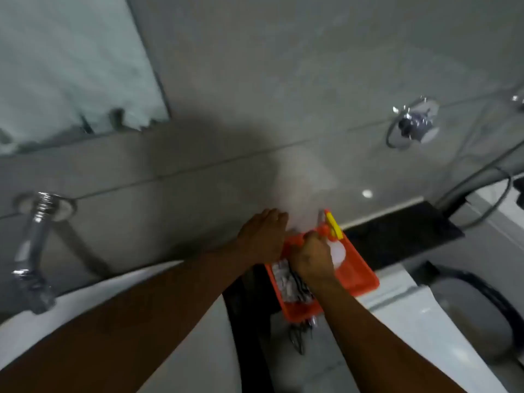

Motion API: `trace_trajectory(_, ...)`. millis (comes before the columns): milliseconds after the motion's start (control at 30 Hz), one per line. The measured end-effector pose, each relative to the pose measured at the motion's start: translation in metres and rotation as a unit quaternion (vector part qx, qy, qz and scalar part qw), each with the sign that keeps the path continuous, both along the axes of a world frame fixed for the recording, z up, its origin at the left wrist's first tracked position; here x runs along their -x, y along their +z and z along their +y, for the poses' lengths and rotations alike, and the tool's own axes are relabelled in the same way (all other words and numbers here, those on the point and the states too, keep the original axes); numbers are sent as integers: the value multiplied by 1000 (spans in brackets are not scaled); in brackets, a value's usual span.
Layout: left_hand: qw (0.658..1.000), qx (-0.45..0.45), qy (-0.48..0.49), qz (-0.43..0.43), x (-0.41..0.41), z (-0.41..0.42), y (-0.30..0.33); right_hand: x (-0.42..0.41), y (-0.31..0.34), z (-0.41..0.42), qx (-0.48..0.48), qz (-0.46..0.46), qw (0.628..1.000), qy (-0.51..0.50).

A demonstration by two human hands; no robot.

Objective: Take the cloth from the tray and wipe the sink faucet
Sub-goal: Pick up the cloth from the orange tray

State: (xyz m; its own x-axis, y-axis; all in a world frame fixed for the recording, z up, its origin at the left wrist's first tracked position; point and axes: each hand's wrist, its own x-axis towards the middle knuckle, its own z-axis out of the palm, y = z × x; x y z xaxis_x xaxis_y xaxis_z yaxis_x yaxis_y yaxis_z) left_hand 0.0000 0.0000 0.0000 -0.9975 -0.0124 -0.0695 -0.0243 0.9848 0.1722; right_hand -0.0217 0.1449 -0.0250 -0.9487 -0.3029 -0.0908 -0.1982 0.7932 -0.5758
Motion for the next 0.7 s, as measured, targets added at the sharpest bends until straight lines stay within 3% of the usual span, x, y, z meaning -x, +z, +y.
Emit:
trace_trajectory(133, 980, -69, 17, -183, 38, 24, -85, -1, -79, 25, -70, -171, 983, -5)
trace_trajectory(300, 958, -111, 41, -263, 62, 38, -167, 14, -138, 35, -149, -187, 971, -28)
trace_trajectory(433, 960, -96, 69, -254, 76, 37, -193, 30, -168, 37, -116, -237, 964, -14)
trace_trajectory(567, 959, -88, 80, -258, 83, 30, -180, 52, -169, 43, -41, -288, 957, -2)
trace_trajectory(700, 918, -263, 169, -244, 69, 12, -135, 58, -133, 50, 35, -287, 957, -22)
